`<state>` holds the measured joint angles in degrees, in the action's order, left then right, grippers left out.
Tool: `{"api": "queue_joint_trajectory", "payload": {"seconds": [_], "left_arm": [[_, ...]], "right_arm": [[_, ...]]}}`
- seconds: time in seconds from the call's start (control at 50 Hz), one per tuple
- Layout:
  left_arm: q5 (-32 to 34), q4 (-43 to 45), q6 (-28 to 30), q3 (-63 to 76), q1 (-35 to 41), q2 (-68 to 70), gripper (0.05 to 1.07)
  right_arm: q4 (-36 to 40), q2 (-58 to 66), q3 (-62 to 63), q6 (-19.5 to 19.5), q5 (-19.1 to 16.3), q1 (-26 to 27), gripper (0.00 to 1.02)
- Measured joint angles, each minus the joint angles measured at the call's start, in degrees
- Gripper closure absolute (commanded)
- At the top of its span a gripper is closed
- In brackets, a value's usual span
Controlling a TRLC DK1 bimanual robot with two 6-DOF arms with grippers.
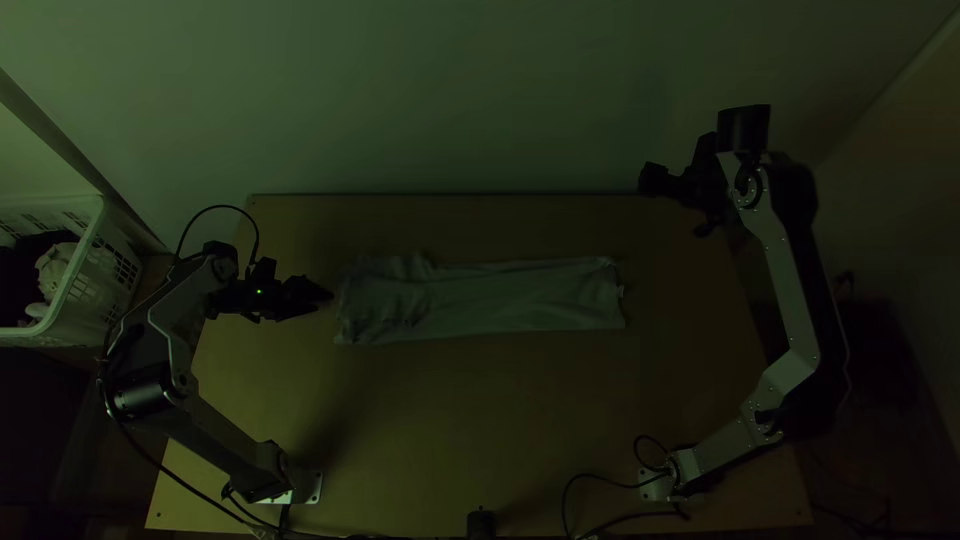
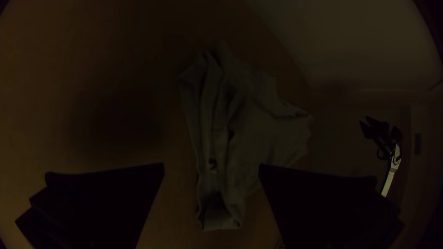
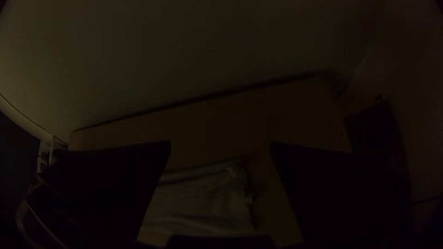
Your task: Fold the t-shirt
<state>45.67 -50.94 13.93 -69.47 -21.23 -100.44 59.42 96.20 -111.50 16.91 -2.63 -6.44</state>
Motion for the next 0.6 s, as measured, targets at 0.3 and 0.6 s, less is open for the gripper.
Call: {"api": "queue_joint_trajectory", "payload": {"seconds": [0.3, 0.6], "left_arm": [[0.0, 1.5, 1.3, 1.3, 1.7, -2.3, 0.09], [0.5, 5.6, -1.6, 3.5, 6.5, -2.5, 0.09]], "right_arm": [[0.0, -2.8, 5.0, 0.0, 0.0, -0.6, 0.04], [-0.3, -5.7, 8.0, 0.0, 0.0, -0.5, 0.04]]}}
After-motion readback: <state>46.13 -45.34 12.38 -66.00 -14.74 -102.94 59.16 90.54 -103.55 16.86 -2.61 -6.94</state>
